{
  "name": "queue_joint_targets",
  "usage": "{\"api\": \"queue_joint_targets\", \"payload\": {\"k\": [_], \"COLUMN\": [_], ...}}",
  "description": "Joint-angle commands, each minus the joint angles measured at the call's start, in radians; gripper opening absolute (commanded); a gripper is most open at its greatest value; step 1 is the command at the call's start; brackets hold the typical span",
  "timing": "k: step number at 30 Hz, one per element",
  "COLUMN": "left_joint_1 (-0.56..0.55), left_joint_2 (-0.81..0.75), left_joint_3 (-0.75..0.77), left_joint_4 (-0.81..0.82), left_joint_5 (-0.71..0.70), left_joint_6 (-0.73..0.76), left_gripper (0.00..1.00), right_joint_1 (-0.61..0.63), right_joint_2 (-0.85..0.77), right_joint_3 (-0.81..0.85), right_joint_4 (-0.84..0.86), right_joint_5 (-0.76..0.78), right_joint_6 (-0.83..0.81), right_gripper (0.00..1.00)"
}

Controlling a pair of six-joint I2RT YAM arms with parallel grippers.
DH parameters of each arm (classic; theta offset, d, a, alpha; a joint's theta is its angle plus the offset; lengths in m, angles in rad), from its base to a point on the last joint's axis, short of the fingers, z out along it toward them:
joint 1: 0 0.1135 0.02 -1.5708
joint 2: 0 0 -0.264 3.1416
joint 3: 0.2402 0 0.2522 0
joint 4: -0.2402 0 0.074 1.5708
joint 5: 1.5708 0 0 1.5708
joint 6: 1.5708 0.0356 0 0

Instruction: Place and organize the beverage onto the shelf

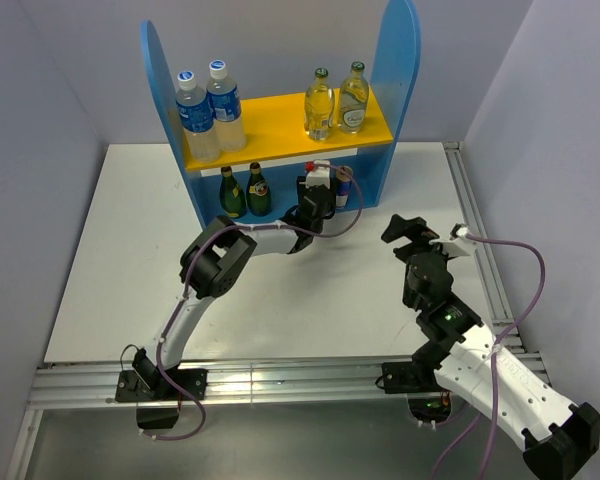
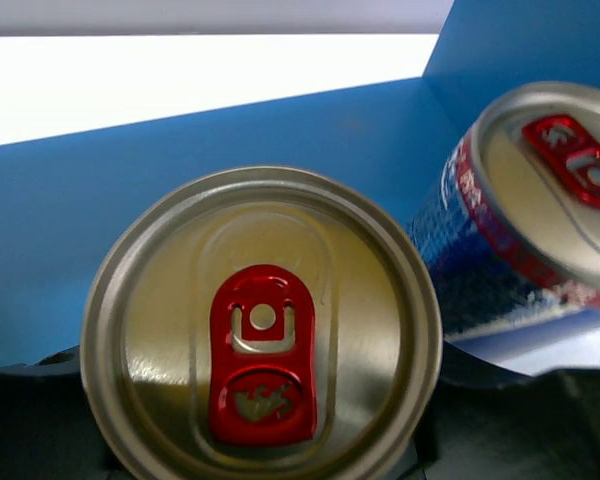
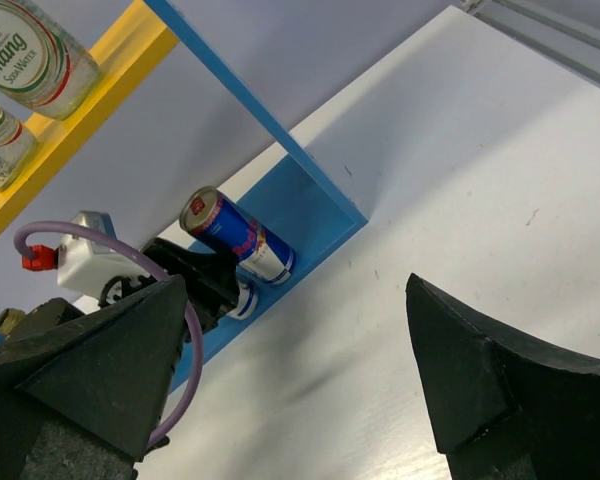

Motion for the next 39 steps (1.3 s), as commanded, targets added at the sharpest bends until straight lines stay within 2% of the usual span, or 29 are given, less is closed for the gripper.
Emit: {"api": "queue_joint_targets", "payload": {"k": [1, 2, 3, 5, 6, 8, 9, 12, 13, 14, 19, 33, 39], "left_joint_1": [0.008, 0.009, 0.009, 0.009, 0.009, 0.011, 0.009, 0.009, 0.009, 0.009, 0.009, -0.073, -0.135], "left_joint_2": [-0.004, -0.001, 0.001, 0.002, 0.005, -0.001, -0.004, -0.016, -0.022, -0.025, -0.073, -0.33, -0.49], "left_joint_3": [0.076, 0.085, 0.086, 0.086, 0.088, 0.085, 0.08, 0.062, 0.057, 0.047, -0.007, -0.373, -0.533], "left_joint_4": [0.06, 0.054, 0.054, 0.061, 0.058, 0.055, 0.055, 0.057, 0.058, 0.06, 0.06, 0.1, 0.042], "left_joint_5": [-0.021, -0.02, -0.021, -0.023, -0.026, -0.026, -0.029, -0.026, -0.027, -0.03, -0.042, -0.062, -0.047], "left_joint_6": [0.006, 0.008, 0.012, 0.022, 0.022, 0.025, 0.022, 0.02, 0.02, 0.019, 0.005, -0.037, -0.098], "left_gripper": [0.11, 0.14, 0.26, 0.41, 0.56, 0.66, 0.75, 0.85, 0.94, 0.98, 0.99, 0.99, 0.99], "right_joint_1": [0.005, 0.005, 0.005, 0.005, 0.005, 0.005, 0.005, 0.005, 0.005, 0.007, 0.005, 0.014, 0.05], "right_joint_2": [-0.004, -0.004, -0.005, -0.007, -0.007, -0.002, -0.001, 0.002, 0.004, 0.004, 0.01, 0.016, 0.016], "right_joint_3": [-0.002, -0.004, -0.004, -0.007, -0.009, -0.009, -0.009, -0.009, -0.01, -0.012, -0.015, -0.016, 0.016], "right_joint_4": [0.035, 0.036, 0.038, 0.044, 0.045, 0.044, 0.044, 0.045, 0.045, 0.048, 0.053, 0.044, 0.001], "right_joint_5": [0.0, 0.0, 0.0, -0.006, -0.006, -0.004, -0.004, -0.001, -0.001, -0.003, 0.0, 0.042, 0.06], "right_joint_6": [-0.004, -0.004, -0.004, -0.007, -0.006, -0.004, -0.004, -0.004, -0.004, -0.006, -0.009, -0.003, -0.012], "right_gripper": [0.97, 0.97, 0.97, 0.97, 0.97, 0.97, 0.97, 0.98, 0.98, 0.98, 0.98, 0.98, 0.96]}}
